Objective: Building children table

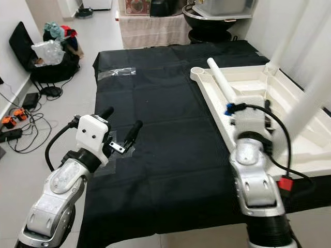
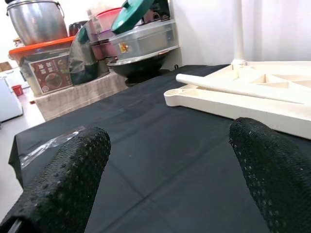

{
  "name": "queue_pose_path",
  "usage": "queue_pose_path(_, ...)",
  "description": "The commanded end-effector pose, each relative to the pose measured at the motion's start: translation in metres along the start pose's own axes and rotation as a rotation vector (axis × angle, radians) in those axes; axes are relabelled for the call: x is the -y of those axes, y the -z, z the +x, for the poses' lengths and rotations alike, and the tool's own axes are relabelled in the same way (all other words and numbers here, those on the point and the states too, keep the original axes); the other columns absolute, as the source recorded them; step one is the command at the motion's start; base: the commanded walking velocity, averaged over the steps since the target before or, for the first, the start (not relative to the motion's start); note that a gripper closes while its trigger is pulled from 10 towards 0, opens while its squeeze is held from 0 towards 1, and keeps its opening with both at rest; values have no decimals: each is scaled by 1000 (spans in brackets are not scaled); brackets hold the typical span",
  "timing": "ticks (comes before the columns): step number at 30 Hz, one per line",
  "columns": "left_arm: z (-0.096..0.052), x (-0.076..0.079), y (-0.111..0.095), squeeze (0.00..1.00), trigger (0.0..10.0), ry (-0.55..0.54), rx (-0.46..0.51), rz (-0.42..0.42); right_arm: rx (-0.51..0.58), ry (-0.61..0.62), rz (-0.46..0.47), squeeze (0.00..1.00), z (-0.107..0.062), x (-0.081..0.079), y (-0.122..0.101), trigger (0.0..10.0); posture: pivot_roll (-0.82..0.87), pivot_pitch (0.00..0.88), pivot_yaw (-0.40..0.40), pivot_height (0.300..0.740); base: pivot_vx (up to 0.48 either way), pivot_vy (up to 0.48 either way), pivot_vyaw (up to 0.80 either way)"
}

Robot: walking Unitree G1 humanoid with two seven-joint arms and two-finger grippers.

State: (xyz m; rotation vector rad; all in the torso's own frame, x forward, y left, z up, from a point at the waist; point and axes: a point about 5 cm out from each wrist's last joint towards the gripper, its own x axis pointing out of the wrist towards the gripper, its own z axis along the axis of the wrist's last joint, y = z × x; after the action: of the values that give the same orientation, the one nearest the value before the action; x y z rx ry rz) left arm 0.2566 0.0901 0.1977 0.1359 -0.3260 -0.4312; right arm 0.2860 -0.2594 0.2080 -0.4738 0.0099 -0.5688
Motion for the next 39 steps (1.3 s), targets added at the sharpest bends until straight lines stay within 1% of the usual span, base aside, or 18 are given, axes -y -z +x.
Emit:
queue_pose_path(1, -2, 1, 0, 0, 10000, -1, -2, 11, -42, 67, -21, 0, 6, 15, 12, 10000, -12, 66, -8, 740, 0, 0, 0)
queue_pose_path(3, -4, 1, 0, 0, 10000, -4, -6, 10, -31, 70, 14, 0, 13, 21, 9, 10000, -17, 69, -5, 740, 0, 0, 0)
queue_pose_path(4, -4, 2, 0, 0, 10000, -4, -7, 6, 0, -8, 97, 0, 16, 11, -1, 10000, -17, 72, -11, 740, 0, 0, 0)
queue_pose_path(5, -4, 2, 0, 0, 10000, -4, -7, 6, 0, -8, 97, 0, 16, 11, -1, 10000, -17, 72, -11, 740, 0, 0, 0)
queue_pose_path(6, -4, 5, -1, 0, 10000, -1, -6, -4, 63, -195, 245, 0, 17, -16, -26, 10000, -15, 83, -14, 740, 0, 0, 0)
queue_pose_path(7, -4, 6, -1, 0, 10000, 0, -5, -9, 90, -283, 300, 0, 16, -29, -38, 10000, -15, 83, -14, 740, 0, 0, 0)
queue_pose_path(8, -4, 6, -1, 0, 10000, 0, -5, -9, 90, -283, 300, 0, 16, -29, -38, 10000, -15, 83, -14, 740, 0, 0, 0)
queue_pose_path(9, -4, 8, -2, 0, 10000, 6, -6, -16, 110, -399, 325, 0, 14, -49, -53, 10000, -9, 93, -21, 740, 0, 0, 0)
queue_pose_path(10, -5, 9, -3, 0, 10000, 9, -7, -17, 111, -434, 314, 0, 14, -56, -58, 10000, -9, 93, -21, 740, 0, 0, 0)
queue_pose_path(13, -6, 10, -3, 0, 10000, 14, -9, -22, 105, -471, 317, 0, 15, -65, -64, 10000, -1, 102, -34, 740, 0, 0, 0)
queue_pose_path(17, -11, 16, -6, 0, 10000, 23, -16, -40, 107, -569, 334, 0, 22, -99, -92, 10000, 12, 120, -57, 740, 0, 0, 0)
queue_pose_path(18, -11, 16, -6, 0, 10000, 23, -16, -40, 107, -569, 334, 0, 22, -99, -92, 10000, 12, 120, -57, 740, 0, 0, 0)
queue_pose_path(20, -17, 24, -10, 0, 10000, 54, -21, -75, 117, -594, 304, 0, 33, -122, -112, 10000, 19, 153, -86, 740, 0, 0, 0)
queue_pose_path(22, -19, 28, -13, 0, 10000, 80, -19, -87, 114, -603, 270, 0, 37, -131, -117, 10000, 21, 157, -90, 740, 0, 0, 0)
queue_pose_path(26, -25, 38, -25, 0, 10000, 126, -7, -100, 28, -582, 253, 0, 51, -139, -114, 10000, 39, 216, -121, 740, 0, 0, 0)
queue_pose_path(32, -30, 40, -26, 0, 10000, 125, -25, -110, -26, -569, 242, 0, 59, -137, -107, 10000, 44, 239, -122, 740, 0, 0, 0)
queue_pose_path(37, -37, 43, -27, 0, 10000, 134, -49, -121, -50, -510, 234, 0, 70, -126, -105, 10000, 46, 265, -125, 740, 0, 0, 0)
queue_pose_path(39, -42, 45, -30, 0, 10000, 141, -65, -130, -41, -405, 221, 0, 84, -105, -105, 10000, 54, 284, -120, 740, 0, 0, 0)
